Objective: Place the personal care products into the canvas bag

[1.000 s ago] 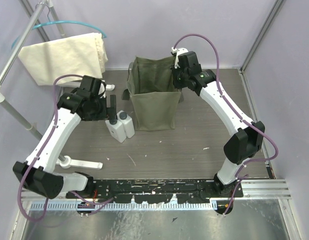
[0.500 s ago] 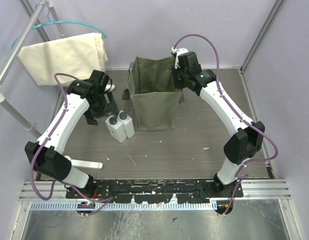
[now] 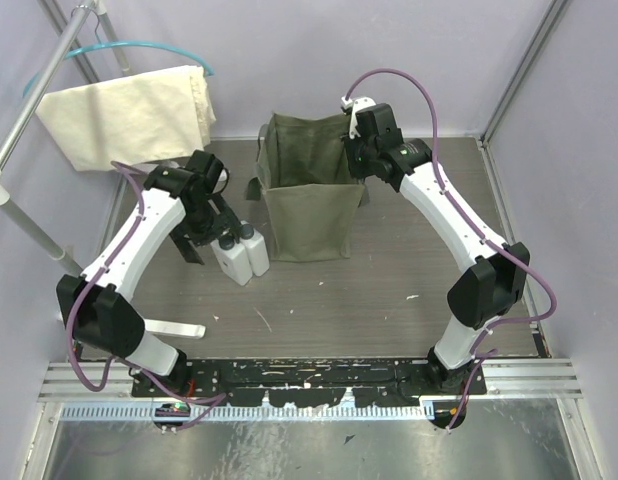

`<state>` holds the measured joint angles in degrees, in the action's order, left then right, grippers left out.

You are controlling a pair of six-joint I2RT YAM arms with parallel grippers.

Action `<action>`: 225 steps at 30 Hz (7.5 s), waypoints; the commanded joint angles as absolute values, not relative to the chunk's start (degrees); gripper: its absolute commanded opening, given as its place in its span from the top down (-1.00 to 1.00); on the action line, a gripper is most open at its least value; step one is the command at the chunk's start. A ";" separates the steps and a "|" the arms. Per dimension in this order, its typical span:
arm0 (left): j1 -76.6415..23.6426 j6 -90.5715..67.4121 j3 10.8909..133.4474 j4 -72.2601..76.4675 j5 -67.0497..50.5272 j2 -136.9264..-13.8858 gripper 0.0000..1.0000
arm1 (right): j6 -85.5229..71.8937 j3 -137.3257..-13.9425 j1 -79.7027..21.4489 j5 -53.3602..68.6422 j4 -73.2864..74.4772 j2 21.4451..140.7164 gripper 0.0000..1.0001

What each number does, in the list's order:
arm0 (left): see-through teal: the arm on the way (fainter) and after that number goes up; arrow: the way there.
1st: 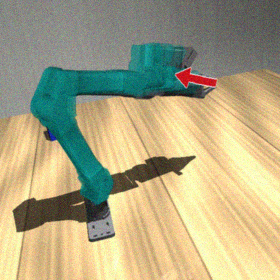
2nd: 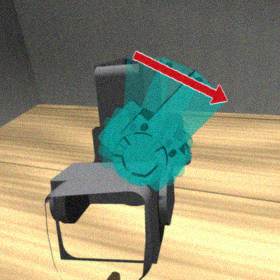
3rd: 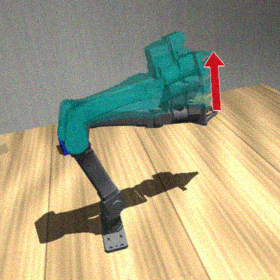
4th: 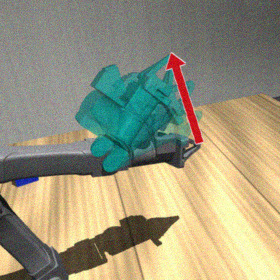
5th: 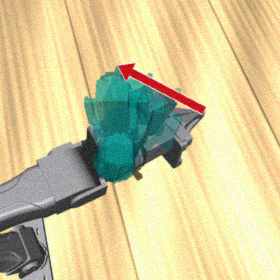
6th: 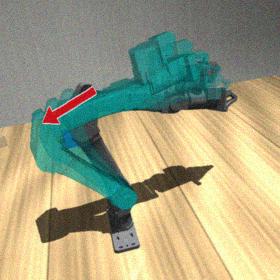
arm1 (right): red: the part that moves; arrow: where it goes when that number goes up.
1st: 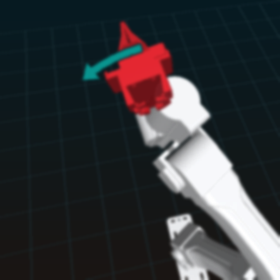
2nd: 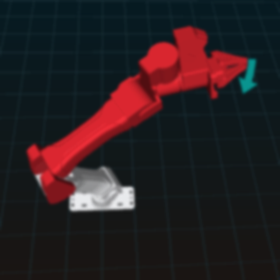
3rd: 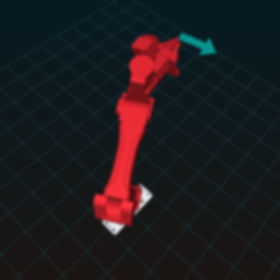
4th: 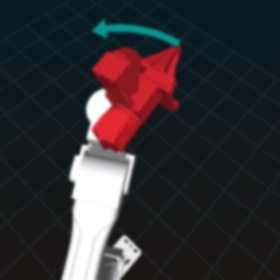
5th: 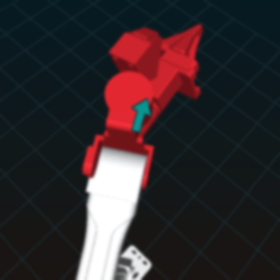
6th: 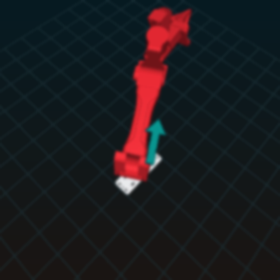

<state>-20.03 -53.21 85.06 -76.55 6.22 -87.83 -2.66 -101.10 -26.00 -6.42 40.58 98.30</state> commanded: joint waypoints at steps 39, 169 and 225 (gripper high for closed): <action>-18.91 -62.28 73.76 -66.07 3.99 -91.26 -0.48 | 2.17 -107.86 -25.58 -7.04 46.36 103.01 0.84; -23.64 -18.12 147.16 -66.80 -8.35 -129.82 0.56 | -2.08 -115.47 -26.00 -2.68 53.83 101.29 0.63; -26.81 -18.52 140.81 -62.07 -2.89 -134.84 -0.96 | 0.18 -116.17 -25.97 -2.55 54.57 106.07 0.62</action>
<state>-27.14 -18.50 141.14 -63.22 -2.96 -137.97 -0.34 -115.26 -25.76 -2.87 53.60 105.89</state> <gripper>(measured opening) 0.980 0.191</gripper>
